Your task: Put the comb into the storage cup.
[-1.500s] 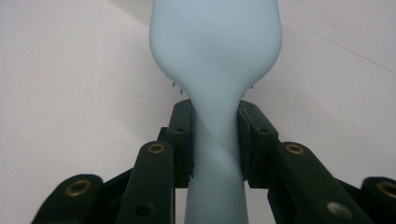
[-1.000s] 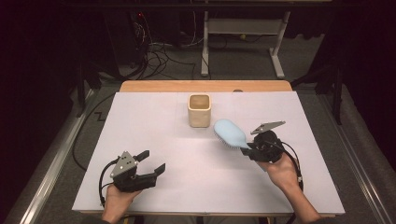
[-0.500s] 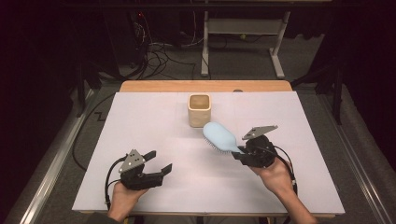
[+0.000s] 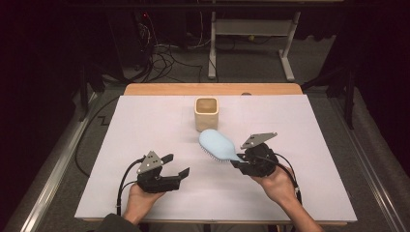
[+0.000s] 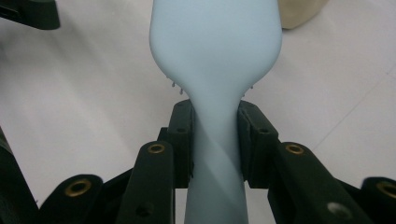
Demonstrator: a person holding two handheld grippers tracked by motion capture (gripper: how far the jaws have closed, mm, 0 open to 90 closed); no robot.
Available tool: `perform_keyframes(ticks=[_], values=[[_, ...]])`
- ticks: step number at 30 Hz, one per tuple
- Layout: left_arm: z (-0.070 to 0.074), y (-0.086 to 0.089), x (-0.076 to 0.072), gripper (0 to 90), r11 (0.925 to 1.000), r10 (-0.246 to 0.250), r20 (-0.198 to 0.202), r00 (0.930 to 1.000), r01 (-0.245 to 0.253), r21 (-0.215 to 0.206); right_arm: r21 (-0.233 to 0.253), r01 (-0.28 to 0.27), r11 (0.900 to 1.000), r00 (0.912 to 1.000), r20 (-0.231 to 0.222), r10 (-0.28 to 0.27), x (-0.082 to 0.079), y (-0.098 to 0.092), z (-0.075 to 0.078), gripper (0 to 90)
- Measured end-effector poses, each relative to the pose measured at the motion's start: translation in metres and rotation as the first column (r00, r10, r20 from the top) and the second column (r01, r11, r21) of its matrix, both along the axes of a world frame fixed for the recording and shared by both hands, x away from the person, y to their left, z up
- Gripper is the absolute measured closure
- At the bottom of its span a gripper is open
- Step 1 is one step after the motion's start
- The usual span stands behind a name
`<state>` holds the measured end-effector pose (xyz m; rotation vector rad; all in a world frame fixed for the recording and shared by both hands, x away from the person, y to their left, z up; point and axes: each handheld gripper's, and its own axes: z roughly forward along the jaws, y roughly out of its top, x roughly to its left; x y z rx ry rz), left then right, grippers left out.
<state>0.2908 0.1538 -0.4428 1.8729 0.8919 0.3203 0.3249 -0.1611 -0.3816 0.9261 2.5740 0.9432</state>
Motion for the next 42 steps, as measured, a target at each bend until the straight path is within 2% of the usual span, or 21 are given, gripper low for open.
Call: perform_keyframes(ticks=[8, 15, 26, 35, 42], values=[[0.002, -0.014, 0.004, 21.8, 0.9994, -0.031, -0.011, 0.9995, 0.031, -0.014, 0.000, -0.033, 0.999, 0.9994, 0.010, 0.033, -0.004, 0.009, 0.001, 70.4], [0.001, -0.024, 0.009, 20.8, 0.9983, -0.049, -0.038, 0.9981, 0.048, -0.034, 0.007, -0.056, 0.998, 0.9982, 0.020, 0.056, -0.008, 0.015, 0.002, 70.4], [0.001, -0.031, 0.014, 18.9, 0.9962, -0.069, -0.064, 0.9956, 0.065, -0.058, 0.011, -0.076, 0.997, 0.9967, 0.027, 0.076, -0.011, 0.021, 0.002, 70.4], [0.002, -0.036, 0.018, 15.0, 0.9910, -0.092, -0.092, 0.9914, 0.082, -0.105, 0.018, -0.083, 0.996, 0.9958, 0.040, 0.082, -0.014, 0.023, 0.003, 70.4], [0.004, -0.035, 0.020, 11.1, 0.9836, -0.102, -0.110, 0.9887, 0.084, -0.160, 0.019, -0.093, 0.995, 0.9944, 0.052, 0.092, -0.016, 0.023, 0.002, 70.4]])
